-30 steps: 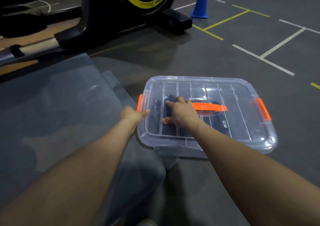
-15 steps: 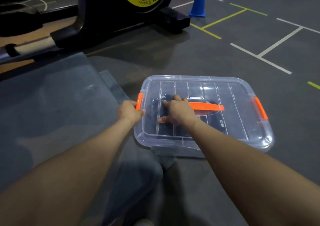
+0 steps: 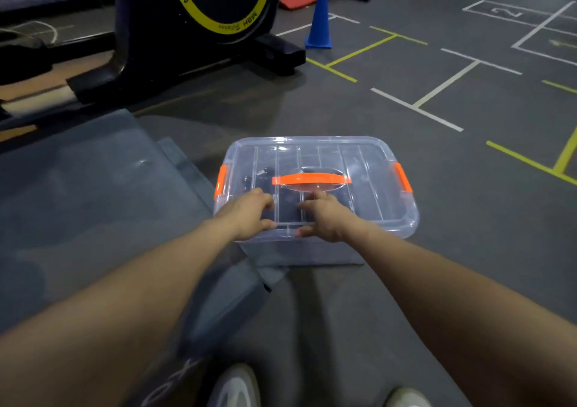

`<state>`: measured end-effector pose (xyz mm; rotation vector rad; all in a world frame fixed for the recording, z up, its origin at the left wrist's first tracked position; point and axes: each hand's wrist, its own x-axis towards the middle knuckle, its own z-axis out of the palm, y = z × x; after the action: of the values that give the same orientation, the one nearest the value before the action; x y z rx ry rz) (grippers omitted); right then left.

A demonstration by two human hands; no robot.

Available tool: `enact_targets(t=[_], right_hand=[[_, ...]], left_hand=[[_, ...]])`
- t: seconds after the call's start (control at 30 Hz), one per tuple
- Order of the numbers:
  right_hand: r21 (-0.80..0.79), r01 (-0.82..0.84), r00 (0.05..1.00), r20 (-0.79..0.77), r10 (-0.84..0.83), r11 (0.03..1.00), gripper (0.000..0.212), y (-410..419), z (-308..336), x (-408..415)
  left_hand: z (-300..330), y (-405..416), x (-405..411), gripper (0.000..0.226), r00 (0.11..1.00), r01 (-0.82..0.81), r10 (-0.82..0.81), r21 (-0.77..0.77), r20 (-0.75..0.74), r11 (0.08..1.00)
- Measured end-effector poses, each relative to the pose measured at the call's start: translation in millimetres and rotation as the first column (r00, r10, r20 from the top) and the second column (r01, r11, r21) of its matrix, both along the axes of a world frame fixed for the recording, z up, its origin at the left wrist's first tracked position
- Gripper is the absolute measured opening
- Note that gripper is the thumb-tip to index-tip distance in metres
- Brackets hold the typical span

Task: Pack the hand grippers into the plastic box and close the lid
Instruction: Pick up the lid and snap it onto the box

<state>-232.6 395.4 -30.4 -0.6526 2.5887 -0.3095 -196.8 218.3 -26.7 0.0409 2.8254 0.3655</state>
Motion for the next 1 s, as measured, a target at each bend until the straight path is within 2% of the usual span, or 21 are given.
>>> enact_targets(t=[0.1,0.23,0.33,0.43,0.63,0.8,1.0], right_hand=[[0.028,-0.031,0.999,-0.04,0.032,0.999,0.071,20.1,-2.9,12.1],[0.094,-0.045,0.974,-0.218,0.065,0.995,0.047,30.9,-4.4,17.0],[0.177,-0.098,0.947,-0.287,0.147,0.979,0.038,29.6,-4.6,15.1],[0.235,-0.153,0.92,-0.32,0.225,0.96,0.037,31.2,-5.2,11.1],[0.276,-0.104,0.884,-0.414,0.216,0.955,0.033,36.4,-4.3,-17.1],[0.233,-0.124,0.864,-0.453,0.22,0.965,0.03,29.4,-11.9,-46.1],[0.176,-0.16,0.832,-0.505,0.229,0.971,0.031,-4.1,-17.8,-76.8]], left_hand=[[2.3,6.4,9.4,0.035,0.998,0.047,-0.045,-0.036,0.049,0.998],[5.0,10.2,12.2,0.035,0.997,0.071,-0.067,-0.084,0.047,0.994],[2.7,11.9,10.6,0.034,0.998,0.067,-0.066,-0.095,0.018,0.993],[-0.2,11.5,7.0,0.037,0.999,0.04,-0.041,-0.073,-0.009,0.997],[-3.8,21.0,-14.1,0.037,0.998,0.031,-0.032,-0.028,-0.049,0.999],[-2.0,15.5,-34.6,0.033,0.998,0.016,-0.021,-0.078,-0.066,0.997],[-0.9,-9.8,-51.7,0.03,0.991,-0.109,0.103,-0.083,-0.081,0.99]])
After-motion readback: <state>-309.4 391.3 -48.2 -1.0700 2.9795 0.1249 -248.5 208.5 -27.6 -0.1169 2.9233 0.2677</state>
